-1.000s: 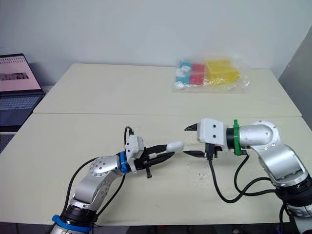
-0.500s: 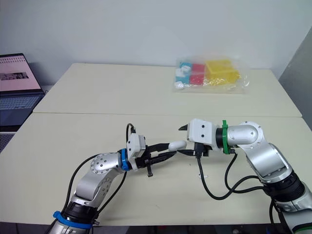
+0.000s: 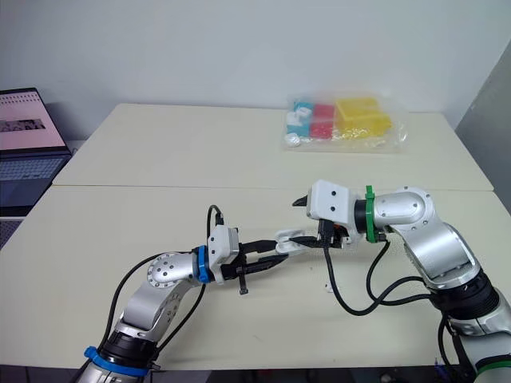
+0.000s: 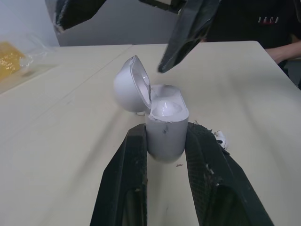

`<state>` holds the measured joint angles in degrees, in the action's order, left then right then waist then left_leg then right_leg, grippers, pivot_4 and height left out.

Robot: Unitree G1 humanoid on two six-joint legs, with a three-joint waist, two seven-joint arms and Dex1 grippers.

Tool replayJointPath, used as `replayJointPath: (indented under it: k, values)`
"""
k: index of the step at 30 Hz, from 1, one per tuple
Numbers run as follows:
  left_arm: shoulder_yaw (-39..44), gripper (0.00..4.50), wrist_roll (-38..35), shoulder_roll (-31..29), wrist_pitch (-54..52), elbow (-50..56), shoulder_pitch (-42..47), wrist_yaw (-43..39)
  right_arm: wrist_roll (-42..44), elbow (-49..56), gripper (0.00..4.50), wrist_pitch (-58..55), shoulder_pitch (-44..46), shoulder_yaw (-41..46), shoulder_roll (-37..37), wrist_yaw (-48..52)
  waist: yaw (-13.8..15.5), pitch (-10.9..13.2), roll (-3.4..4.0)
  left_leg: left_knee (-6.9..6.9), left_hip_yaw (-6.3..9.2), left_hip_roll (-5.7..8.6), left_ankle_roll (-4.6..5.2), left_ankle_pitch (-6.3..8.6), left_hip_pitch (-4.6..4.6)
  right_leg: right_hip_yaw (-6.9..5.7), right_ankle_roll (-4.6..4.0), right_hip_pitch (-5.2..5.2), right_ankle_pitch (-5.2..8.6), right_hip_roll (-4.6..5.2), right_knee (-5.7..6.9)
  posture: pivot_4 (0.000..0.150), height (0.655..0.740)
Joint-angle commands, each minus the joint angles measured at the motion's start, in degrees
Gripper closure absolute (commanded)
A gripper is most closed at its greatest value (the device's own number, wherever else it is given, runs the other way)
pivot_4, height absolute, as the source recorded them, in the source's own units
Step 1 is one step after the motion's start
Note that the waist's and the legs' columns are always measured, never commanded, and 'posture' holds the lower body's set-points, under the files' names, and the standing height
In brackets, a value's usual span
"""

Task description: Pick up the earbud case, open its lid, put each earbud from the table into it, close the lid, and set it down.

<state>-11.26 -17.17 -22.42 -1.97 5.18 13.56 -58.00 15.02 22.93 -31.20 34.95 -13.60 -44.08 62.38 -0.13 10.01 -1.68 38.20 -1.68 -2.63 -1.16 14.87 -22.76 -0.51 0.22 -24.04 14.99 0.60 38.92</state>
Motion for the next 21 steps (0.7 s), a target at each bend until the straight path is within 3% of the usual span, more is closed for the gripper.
replayJointPath:
  k: [1,7,11,14,21]
  values:
    - [2.13,3.73,-1.17,0.64,-0.61,0.18,0.1,2.38,5.0,3.11,1.01,-2.6,-0.76,6.29,-4.11,3.13,0.01,0.0,0.0,0.0,0.0,0.0,0.0,0.0,-0.01,0.0,0.0,0.0,0.0,0.0,-0.01,0.15,0.74]
    - [5.22,3.73,-1.57,1.13,-1.51,1.03,-0.95,6.77,8.81,2.81,1.01,-5.75,-5.75,14.29,-12.08,4.54,0.1,0.0,-0.01,-0.01,0.0,0.0,0.0,0.0,-0.02,0.0,0.0,0.01,0.0,0.06,-0.05,0.15,0.74]
    - [6.48,3.73,-1.49,0.2,-1.63,5.1,-3.78,8.69,5.59,2.0,1.01,-4.55,-15.31,17.5,-18.18,4.11,0.11,0.0,-0.01,-0.07,0.0,-0.01,0.0,0.0,-0.01,0.0,0.13,0.02,0.08,0.06,-0.09,0.15,0.74]
    - [6.67,3.73,-1.59,-0.8,-2.03,7.41,-5.44,9.06,0.57,-1.79,1.01,-3.61,-14.67,12.24,-18.38,1.37,-0.25,0.0,-0.01,-0.09,-0.15,-0.02,0.0,0.0,0.04,0.11,0.18,-0.02,0.11,0.11,-0.05,0.15,0.74]
    - [5.32,3.73,-0.84,-1.51,-2.01,9.83,-6.59,8.95,-9.05,-17.43,1.01,0.18,-1.16,-3.49,-12.97,6.63,-0.5,0.01,-0.01,-0.08,-0.14,-0.03,0.06,-0.04,0.33,0.1,0.11,0.1,0.05,-0.07,0.01,0.15,0.74]
